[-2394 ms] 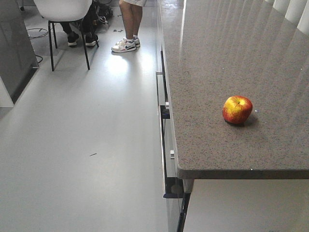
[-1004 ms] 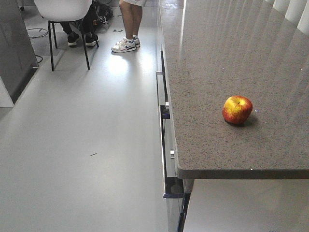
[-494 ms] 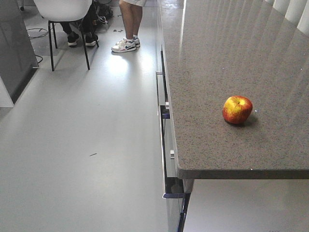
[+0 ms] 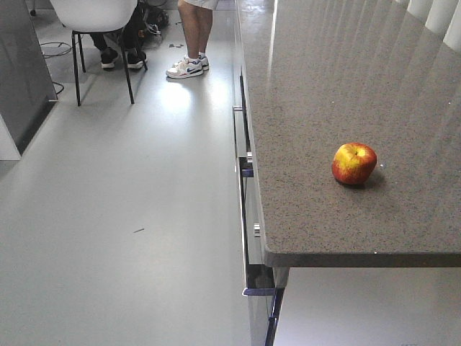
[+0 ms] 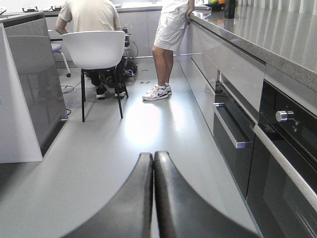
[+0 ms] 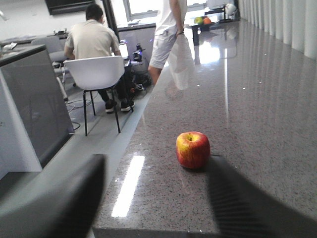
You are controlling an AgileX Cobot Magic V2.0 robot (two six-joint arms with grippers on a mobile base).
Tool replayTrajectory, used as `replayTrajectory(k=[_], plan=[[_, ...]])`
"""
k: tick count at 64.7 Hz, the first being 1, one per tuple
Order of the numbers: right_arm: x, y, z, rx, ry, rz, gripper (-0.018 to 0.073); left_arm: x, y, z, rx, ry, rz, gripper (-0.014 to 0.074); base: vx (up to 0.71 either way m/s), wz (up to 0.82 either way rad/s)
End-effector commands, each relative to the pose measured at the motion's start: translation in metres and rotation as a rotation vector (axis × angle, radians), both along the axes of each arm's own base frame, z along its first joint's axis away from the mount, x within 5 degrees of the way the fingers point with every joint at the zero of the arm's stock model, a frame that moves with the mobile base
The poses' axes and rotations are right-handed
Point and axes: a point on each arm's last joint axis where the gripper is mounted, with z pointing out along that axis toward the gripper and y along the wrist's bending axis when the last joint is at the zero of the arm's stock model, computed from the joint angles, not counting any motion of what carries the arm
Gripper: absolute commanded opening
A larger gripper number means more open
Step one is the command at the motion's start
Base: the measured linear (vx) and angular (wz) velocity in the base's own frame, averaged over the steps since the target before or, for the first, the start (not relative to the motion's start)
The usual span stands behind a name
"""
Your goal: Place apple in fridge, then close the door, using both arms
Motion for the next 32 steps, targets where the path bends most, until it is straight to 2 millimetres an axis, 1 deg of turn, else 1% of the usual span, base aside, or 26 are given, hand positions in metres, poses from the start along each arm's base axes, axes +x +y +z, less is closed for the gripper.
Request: replayTrajectory(k=[1, 3, 11, 17, 20, 24, 27, 32], plan=[[0.003, 0.001, 0.02, -0.001, -0.076, 0.01, 0.0703, -0.001, -0.001, 0.013, -0.008, -0.101, -0.009, -0.0006, 0.0, 0.0], [0.002, 0.001, 0.02, -0.01, -0.079, 0.017, 0.0729, -0.001, -0.001, 0.013, -0.008, -0.101, -0.009, -0.0006, 0.0, 0.0], [0.002, 0.005, 0.019, -0.051, -0.069, 0.06, 0.0722, -0.001, -0.001, 0.013, -0.008, -0.101, -0.009, -0.0006, 0.0, 0.0], [0.006, 0.007, 0.028, -0.06, -0.052, 0.083, 0.0706, -0.001, -0.001, 0.013, -0.008, -0.101, -0.009, -0.0006, 0.0, 0.0], [0.011, 0.006, 0.038, -0.061, -0.046, 0.084, 0.0694, -0.001, -0.001, 0.013, -0.008, -0.101, -0.009, -0.0006, 0.0, 0.0], [0.018, 0.006, 0.056, -0.069, -0.051, 0.082, 0.068, -0.001, -0.001, 0.013, -0.008, -0.101, -0.009, -0.0006, 0.0, 0.0], [0.028, 0.005, 0.07, -0.079, -0.045, 0.079, 0.0671, -0.001, -0.001, 0.013, -0.008, -0.101, -0.009, -0.0006, 0.0, 0.0], [0.051, 0.002, 0.091, -0.108, -0.011, 0.067, 0.0662, -0.001, -0.001, 0.013, -0.008, -0.101, -0.009, -0.0006, 0.0, 0.0]])
